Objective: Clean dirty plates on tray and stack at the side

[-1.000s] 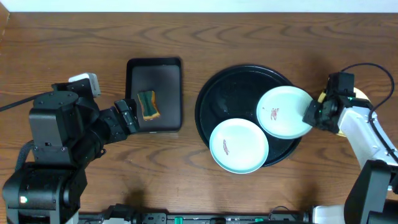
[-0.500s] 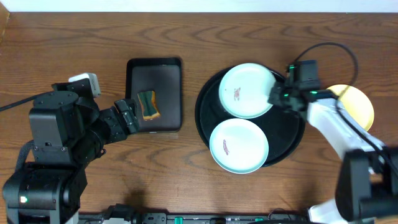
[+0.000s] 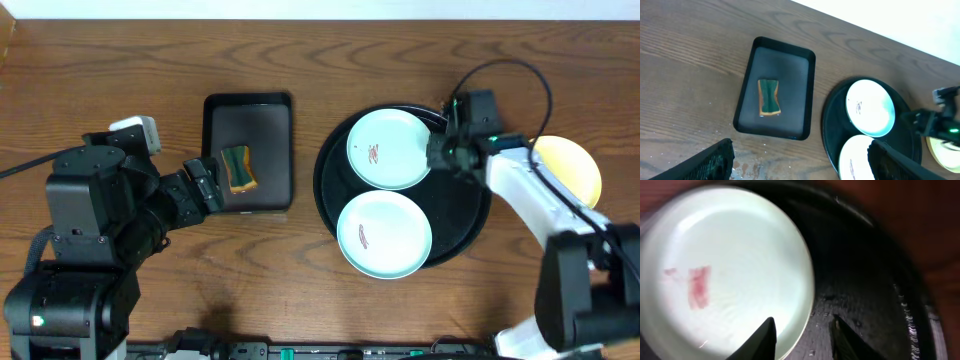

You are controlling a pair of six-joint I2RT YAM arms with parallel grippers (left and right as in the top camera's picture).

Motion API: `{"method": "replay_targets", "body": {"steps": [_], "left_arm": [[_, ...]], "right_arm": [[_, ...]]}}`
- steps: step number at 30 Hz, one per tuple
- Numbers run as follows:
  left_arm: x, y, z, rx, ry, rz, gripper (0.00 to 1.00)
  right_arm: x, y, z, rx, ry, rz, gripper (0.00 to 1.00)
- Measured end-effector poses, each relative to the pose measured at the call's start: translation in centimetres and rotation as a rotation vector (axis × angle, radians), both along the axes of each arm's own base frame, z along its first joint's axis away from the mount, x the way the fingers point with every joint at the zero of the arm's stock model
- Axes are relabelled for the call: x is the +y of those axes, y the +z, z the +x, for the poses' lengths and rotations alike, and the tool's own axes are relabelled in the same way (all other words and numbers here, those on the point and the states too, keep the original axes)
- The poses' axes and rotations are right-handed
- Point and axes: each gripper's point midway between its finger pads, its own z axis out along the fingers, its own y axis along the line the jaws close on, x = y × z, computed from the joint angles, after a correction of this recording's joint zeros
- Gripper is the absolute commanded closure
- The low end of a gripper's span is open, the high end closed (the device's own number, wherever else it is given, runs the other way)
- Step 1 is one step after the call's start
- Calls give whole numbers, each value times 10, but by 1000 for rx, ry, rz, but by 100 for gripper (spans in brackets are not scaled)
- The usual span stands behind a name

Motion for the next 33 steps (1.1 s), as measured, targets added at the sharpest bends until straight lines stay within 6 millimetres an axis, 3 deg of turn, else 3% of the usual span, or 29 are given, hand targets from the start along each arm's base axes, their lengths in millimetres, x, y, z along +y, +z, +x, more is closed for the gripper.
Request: {"method": "replay_targets", "body": {"steps": [4, 7, 8, 9, 11, 15, 16, 17, 19, 22, 23, 24, 27, 28, 29, 33], "left_arm": [[0, 5, 4, -24, 1, -1, 14], [-1, 0, 12, -9, 1, 0, 15], [-1, -6, 16, 12, 1, 1, 24], [-1, -17, 21, 50, 0, 4, 31], [-1, -49, 36, 152, 5, 10, 32], [-2, -125, 75, 377, 16, 25, 34], [-3, -140, 83, 414, 19, 27, 39], [-3, -170, 100, 477, 22, 34, 42], [-3, -197, 113, 523, 25, 38, 43], [-2, -246, 134, 595, 38, 55, 55], [1, -261, 137, 619, 48, 71, 67], [5, -282, 143, 647, 65, 90, 71], [7, -310, 155, 655, 82, 101, 81], [8, -320, 157, 665, 83, 108, 92], [8, -331, 158, 678, 89, 109, 92], [8, -332, 162, 668, 93, 111, 92]], "right_arm": [[10, 50, 1, -58, 75, 30, 60], [18, 56, -3, -54, 116, 63, 60], [20, 55, -4, -45, 124, 73, 60], [22, 55, -5, -41, 133, 83, 60], [24, 55, -6, -38, 140, 93, 60], [27, 56, -7, -35, 149, 109, 60], [27, 56, -7, -35, 150, 110, 59], [27, 56, -8, -33, 151, 113, 59], [27, 55, -9, -29, 151, 113, 59], [28, 54, -9, -25, 152, 115, 59], [28, 55, -9, -26, 152, 115, 59], [28, 54, -9, -24, 151, 116, 59], [28, 55, -9, -24, 145, 119, 59], [28, 54, -9, -23, 145, 120, 58], [28, 54, -9, -22, 144, 120, 58], [28, 54, -10, -18, 142, 121, 59]]}}
